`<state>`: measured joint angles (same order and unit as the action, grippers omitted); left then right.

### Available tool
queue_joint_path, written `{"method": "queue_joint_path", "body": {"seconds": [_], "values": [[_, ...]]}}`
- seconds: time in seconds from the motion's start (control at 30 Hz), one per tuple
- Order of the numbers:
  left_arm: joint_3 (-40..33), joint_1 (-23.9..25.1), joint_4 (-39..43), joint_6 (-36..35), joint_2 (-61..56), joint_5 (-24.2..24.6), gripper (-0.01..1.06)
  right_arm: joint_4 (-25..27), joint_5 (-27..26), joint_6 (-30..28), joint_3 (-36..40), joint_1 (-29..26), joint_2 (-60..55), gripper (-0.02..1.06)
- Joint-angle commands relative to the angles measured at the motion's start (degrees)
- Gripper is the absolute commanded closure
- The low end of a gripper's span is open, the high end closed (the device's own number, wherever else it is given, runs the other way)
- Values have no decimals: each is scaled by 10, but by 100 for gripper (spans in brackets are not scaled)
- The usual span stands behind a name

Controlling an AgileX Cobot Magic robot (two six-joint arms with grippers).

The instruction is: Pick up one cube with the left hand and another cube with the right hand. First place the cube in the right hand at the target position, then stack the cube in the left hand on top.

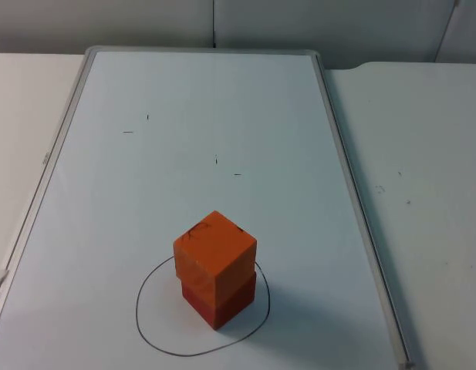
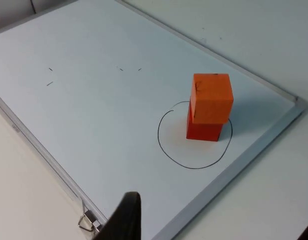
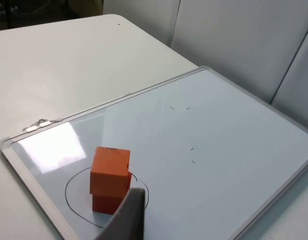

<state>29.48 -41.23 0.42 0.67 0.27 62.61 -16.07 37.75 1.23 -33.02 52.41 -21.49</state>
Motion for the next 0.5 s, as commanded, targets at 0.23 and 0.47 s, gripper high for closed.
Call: {"method": "queue_joint_path", "body": {"seconds": [0.23,0.47], "values": [[-1,2,-4,-2,-3,-9,3,-4,-7,2,2,2,1,8],[-1,97,-4,-2,-3,-9,3,-2,-14,3,2,2,1,8]]}}
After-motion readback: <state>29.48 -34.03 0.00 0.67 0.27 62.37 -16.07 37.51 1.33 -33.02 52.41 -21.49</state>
